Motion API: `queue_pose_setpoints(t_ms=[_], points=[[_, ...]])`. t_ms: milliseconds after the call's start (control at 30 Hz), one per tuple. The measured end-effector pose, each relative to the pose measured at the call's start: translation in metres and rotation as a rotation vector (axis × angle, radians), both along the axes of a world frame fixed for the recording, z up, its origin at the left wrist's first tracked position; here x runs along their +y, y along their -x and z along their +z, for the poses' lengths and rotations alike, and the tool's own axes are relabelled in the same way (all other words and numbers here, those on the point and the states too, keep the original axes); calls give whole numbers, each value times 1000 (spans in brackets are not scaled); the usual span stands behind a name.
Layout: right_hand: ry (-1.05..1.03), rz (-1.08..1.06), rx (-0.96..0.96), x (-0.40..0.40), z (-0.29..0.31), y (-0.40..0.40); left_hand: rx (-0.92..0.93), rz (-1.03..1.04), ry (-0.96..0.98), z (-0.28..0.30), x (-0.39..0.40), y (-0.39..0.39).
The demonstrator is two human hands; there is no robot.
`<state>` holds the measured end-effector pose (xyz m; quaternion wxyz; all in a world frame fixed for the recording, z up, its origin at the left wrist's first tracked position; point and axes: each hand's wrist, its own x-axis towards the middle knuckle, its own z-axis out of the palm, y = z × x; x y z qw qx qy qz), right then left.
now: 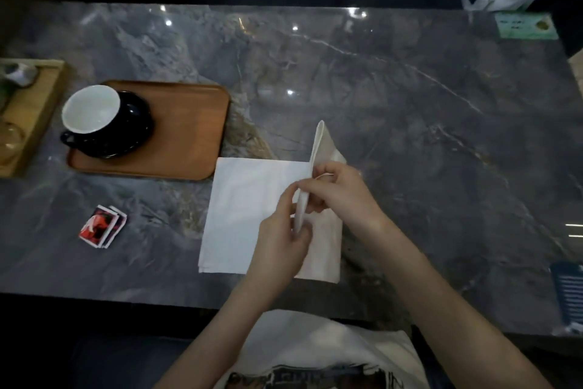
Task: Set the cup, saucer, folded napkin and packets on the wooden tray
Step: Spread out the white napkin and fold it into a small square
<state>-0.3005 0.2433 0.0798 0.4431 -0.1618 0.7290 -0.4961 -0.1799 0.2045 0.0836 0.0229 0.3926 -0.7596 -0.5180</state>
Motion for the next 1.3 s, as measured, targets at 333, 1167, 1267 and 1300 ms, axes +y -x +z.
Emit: queue_pose_setpoints(t_ms=[333, 1167, 1267, 1300], points=[[-77, 437, 562, -73, -22, 20, 79, 71, 22, -20, -40, -54], [-359, 698, 637, -181, -86, -18, -425, 306, 168, -81, -99, -109], [-380, 689, 706, -180, -86, -24, -510, 280, 182, -81, -102, -107], [-375, 678, 732, -179, -86, -26, -536, 263, 192, -81, -104, -106]])
